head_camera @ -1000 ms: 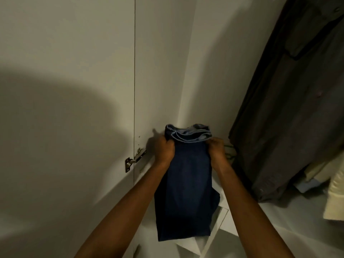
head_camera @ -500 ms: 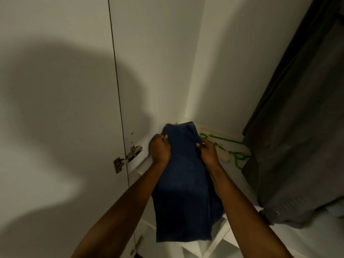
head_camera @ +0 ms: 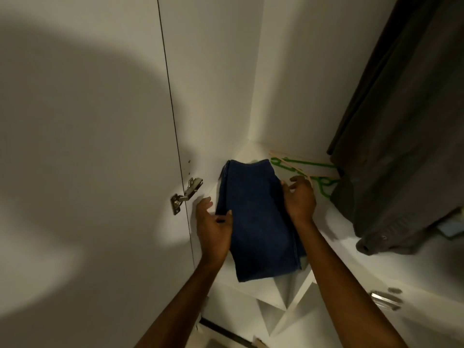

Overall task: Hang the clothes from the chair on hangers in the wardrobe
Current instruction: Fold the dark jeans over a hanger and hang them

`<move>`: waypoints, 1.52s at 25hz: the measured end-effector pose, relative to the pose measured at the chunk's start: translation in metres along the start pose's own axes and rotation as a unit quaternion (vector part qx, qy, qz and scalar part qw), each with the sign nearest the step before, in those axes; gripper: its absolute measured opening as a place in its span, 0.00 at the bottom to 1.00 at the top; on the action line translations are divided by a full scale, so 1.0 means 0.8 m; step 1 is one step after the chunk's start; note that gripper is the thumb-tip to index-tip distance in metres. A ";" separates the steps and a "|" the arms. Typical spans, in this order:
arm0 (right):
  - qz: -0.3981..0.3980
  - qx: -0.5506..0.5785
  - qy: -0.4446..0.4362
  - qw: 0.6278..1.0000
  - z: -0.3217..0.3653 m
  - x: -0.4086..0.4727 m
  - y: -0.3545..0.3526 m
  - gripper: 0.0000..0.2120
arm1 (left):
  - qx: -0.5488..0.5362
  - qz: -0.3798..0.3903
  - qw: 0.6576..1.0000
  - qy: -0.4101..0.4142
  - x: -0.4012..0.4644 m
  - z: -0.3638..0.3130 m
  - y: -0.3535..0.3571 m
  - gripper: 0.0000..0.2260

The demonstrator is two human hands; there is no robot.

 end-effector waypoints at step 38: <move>0.235 0.138 0.149 0.951 -0.198 -0.277 -0.052 0.23 | -0.015 0.504 0.855 -0.117 -0.205 0.128 0.002 0.20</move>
Point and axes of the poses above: each hand's wrist, its own x-axis towards the middle knuckle, its own y-axis out of the palm, z = x × y, the point moved 9 cm from there along x, towards the middle knuckle, and after that the axes turned 9 degrees about y, right-handed, at the moved point
